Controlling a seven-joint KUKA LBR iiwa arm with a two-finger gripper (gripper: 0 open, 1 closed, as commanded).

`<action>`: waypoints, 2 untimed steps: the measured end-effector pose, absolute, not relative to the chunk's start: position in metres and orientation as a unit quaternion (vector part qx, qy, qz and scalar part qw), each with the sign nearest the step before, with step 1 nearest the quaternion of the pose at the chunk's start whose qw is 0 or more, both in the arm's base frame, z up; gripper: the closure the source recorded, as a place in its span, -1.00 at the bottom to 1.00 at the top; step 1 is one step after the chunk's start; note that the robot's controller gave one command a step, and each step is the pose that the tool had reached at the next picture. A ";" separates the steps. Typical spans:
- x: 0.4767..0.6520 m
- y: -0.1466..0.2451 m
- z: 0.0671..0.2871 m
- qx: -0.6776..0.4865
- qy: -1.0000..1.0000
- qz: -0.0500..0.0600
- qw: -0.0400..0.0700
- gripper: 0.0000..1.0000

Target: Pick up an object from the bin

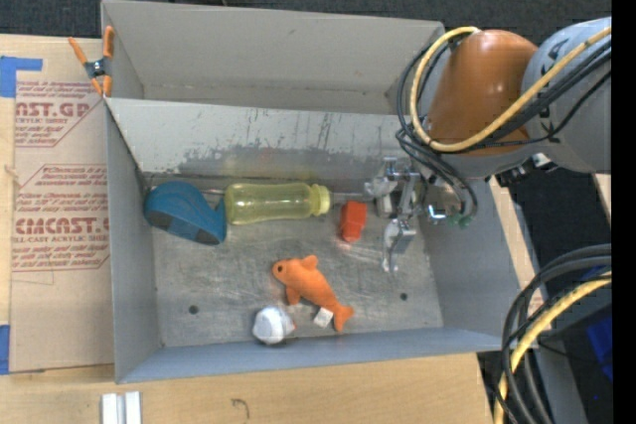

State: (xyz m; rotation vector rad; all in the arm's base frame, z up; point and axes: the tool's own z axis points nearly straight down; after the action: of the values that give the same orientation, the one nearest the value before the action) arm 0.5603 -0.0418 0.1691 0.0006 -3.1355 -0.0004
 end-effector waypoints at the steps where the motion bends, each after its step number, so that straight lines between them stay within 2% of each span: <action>1: 0.562 -0.042 0.174 0.000 -1.000 0.000 -0.001 -1.00; 2: 0.544 0.013 0.102 -0.020 -1.000 -0.001 -0.003 -1.00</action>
Offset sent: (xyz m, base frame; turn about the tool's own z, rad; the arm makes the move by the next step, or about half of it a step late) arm -0.0249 0.0780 -0.0991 0.0540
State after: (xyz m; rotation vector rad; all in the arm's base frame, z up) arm 0.5444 0.0126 0.1023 -0.0628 -3.1464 -0.0021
